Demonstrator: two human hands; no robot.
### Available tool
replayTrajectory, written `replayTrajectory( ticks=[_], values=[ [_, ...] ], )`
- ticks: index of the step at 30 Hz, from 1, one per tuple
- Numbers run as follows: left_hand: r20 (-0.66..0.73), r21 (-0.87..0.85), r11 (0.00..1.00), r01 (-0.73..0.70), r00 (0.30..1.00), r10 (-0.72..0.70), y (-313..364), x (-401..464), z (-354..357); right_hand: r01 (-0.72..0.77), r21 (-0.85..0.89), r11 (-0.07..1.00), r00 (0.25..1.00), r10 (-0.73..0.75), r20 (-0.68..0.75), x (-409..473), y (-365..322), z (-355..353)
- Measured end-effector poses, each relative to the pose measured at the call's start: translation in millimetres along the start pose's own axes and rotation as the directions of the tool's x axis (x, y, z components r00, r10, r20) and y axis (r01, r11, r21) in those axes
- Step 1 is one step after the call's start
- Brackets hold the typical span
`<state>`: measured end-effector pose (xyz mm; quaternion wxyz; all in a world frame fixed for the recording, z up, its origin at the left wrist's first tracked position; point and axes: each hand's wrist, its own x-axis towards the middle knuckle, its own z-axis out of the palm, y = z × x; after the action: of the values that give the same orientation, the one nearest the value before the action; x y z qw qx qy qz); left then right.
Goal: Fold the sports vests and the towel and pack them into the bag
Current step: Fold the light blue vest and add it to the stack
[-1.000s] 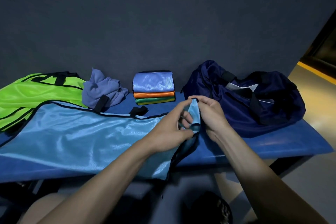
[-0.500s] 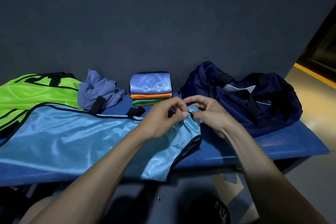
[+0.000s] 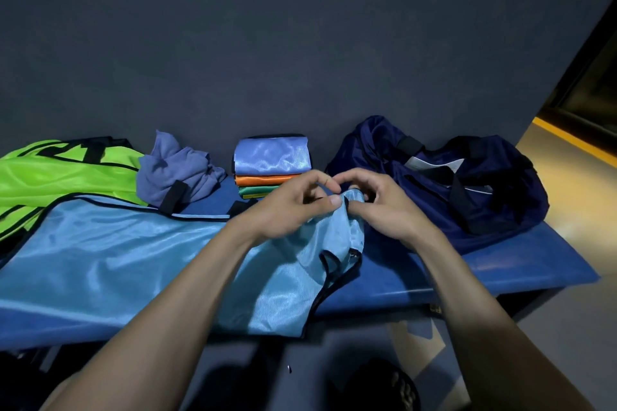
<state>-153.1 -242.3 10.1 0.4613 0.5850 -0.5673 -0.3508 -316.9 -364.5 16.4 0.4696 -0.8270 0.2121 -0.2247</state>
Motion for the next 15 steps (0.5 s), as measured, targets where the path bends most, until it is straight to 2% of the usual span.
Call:
replayTrajectory(
  ticks=[5, 9, 11, 13, 15],
  values=[
    [0.199, -0.020, 0.998, 0.052, 0.979, -0.047, 3, -1, -6, 0.047, -0.201, 0.978, 0.994, -0.027, 0.104, 2, 4, -8],
    [0.192, -0.126, 0.990, 0.058, 0.981, -0.033, 5, 1, -3, 0.065, -0.269, 0.961, 0.997, -0.051, 0.058, 2, 7, -6],
    [0.118, -0.166, 0.986, 0.015, 0.993, 0.005, 5, 3, -3, 0.077, -0.212, 0.974, 0.996, -0.067, 0.051, 0, 6, -5],
    [0.000, -0.189, 0.981, -0.054, 0.998, 0.055, 3, 6, -1, 0.043, -0.027, 0.999, 0.997, -0.041, 0.064, -3, 5, -4],
    [-0.102, -0.128, 0.986, -0.109, 0.990, 0.097, -1, 9, 5, -0.026, 0.128, 0.991, 0.999, 0.022, 0.037, -6, 3, -2]
  ],
)
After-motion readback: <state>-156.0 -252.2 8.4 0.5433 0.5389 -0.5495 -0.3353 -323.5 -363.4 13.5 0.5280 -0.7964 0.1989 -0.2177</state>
